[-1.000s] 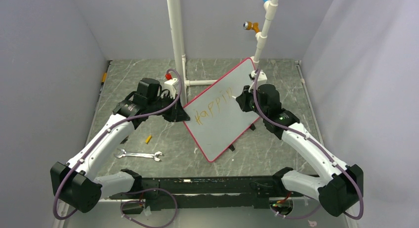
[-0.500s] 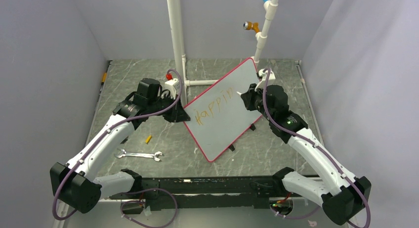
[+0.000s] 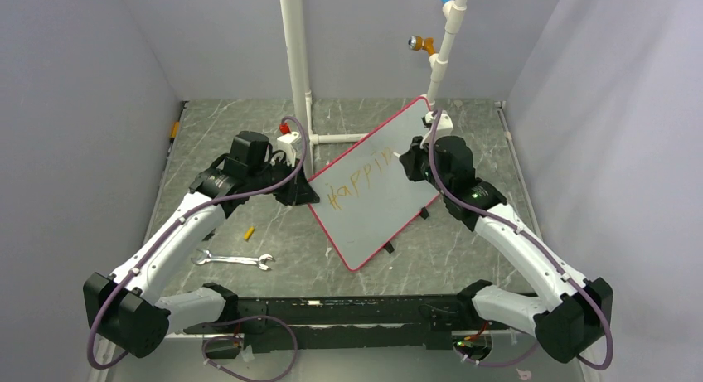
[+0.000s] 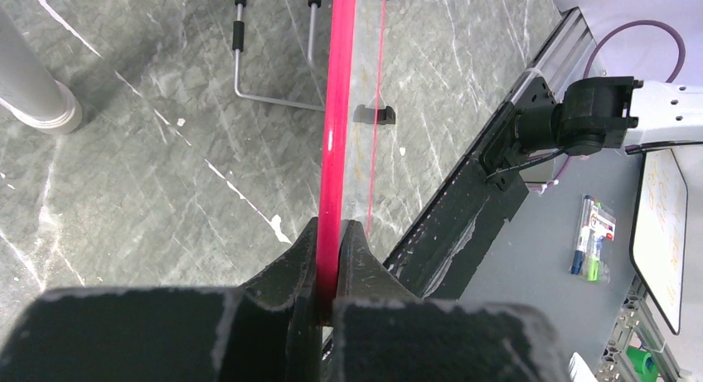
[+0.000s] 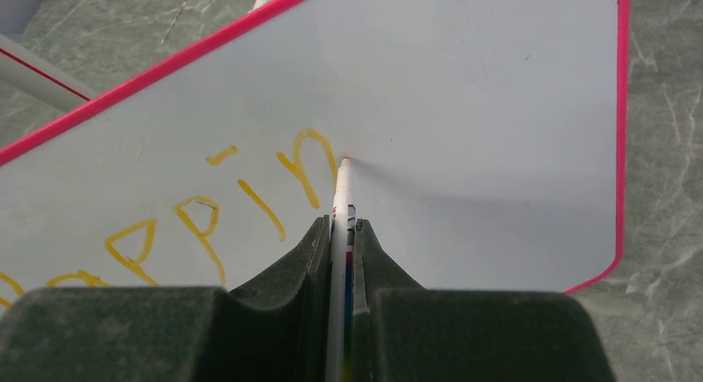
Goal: Write a sentence on the whiteboard
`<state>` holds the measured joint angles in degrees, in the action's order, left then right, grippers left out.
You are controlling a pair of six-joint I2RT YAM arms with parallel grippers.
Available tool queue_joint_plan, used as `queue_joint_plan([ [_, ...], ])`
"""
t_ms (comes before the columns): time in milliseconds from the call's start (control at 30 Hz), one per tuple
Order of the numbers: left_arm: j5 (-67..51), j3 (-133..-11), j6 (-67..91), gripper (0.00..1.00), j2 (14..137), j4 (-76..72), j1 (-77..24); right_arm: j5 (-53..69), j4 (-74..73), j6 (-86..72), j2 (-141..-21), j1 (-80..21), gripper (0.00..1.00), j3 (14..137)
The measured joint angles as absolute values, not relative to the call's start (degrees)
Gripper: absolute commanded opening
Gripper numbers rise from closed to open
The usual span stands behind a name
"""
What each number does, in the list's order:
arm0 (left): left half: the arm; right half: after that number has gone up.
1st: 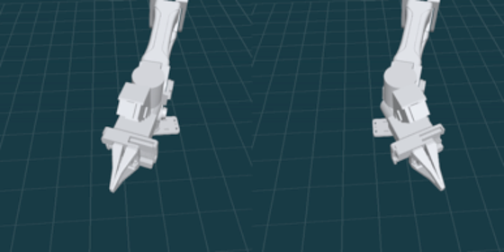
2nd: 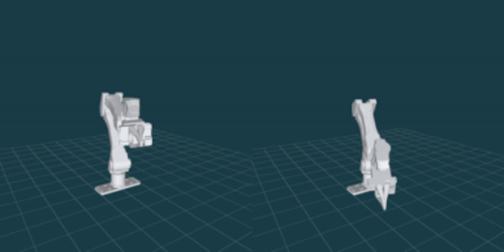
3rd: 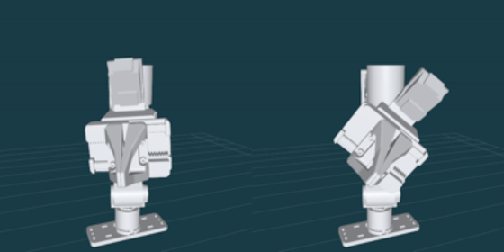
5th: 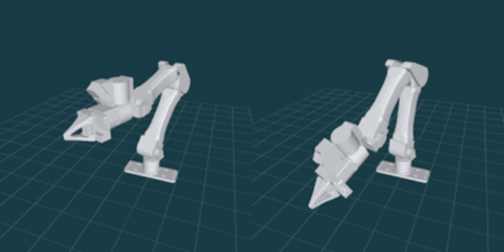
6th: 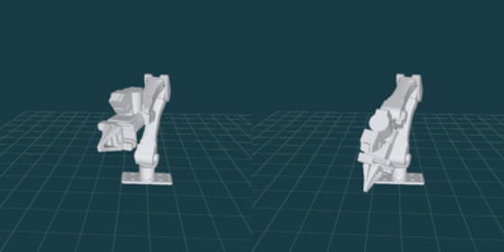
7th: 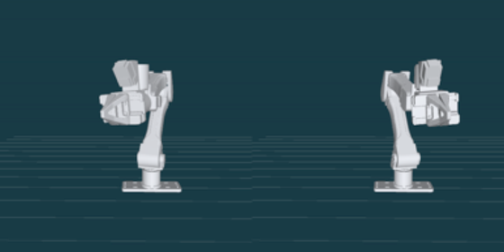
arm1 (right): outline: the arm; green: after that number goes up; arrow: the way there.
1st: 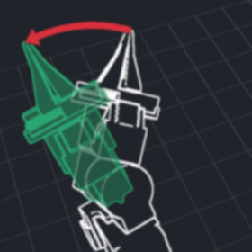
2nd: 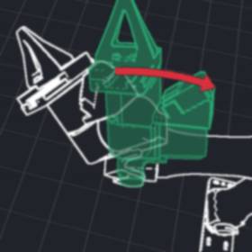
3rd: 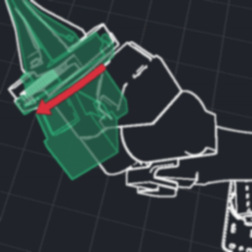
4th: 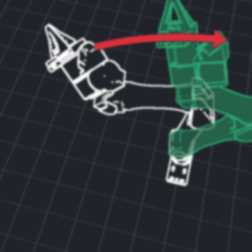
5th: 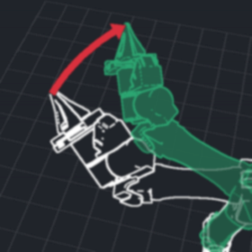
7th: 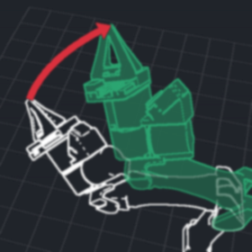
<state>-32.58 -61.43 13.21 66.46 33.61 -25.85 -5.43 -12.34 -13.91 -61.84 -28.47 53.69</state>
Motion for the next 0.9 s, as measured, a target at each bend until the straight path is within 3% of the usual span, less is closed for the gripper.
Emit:
queue_joint_plan([
  [900,-31.9,-61.4,13.3,0.0,66.3,33.7,-26.1,-5.7,-11.5,-11.9,-64.9,-27.4,0.0,56.4],
])
